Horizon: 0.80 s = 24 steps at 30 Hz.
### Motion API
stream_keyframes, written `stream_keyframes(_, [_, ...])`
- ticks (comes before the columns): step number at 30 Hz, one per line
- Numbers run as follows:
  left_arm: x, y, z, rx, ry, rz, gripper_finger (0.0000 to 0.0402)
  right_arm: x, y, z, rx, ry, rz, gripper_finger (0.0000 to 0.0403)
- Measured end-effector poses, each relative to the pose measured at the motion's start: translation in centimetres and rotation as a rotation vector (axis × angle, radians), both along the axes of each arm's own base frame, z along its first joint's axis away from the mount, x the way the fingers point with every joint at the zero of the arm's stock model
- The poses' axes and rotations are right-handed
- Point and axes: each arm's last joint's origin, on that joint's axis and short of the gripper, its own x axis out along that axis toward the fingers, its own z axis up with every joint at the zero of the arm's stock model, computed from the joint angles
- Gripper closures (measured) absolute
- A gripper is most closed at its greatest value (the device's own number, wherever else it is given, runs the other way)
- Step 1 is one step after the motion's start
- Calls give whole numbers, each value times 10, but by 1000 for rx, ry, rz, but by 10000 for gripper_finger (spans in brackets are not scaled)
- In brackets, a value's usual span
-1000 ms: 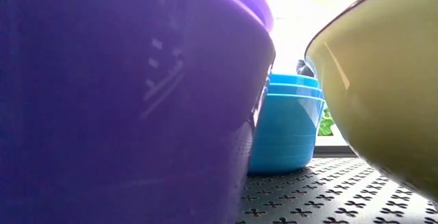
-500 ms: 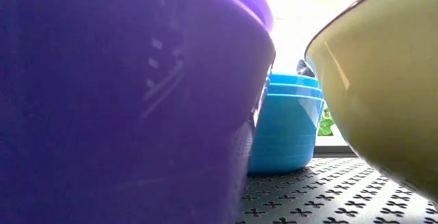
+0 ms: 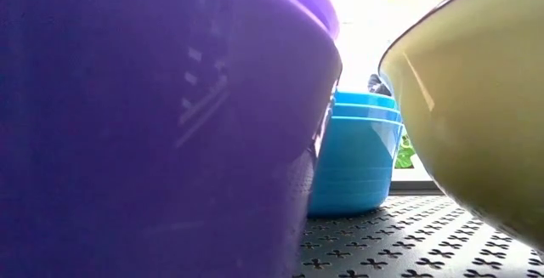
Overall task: Pick & Place Mini bowls
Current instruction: Stack the violet bowl on top of the violet bowls on the shelf
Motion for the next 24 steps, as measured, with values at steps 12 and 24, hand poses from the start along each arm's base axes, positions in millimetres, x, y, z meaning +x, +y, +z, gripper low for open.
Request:
stream_keyframes(12, [23, 12, 85, -134, -63, 212, 401, 1, 0, -10, -18, 26, -2, 394])
stream_keyframes(24, [42, 42, 156, -175, -182, 396, 401, 1, 0, -12, -23, 32, -1, 394])
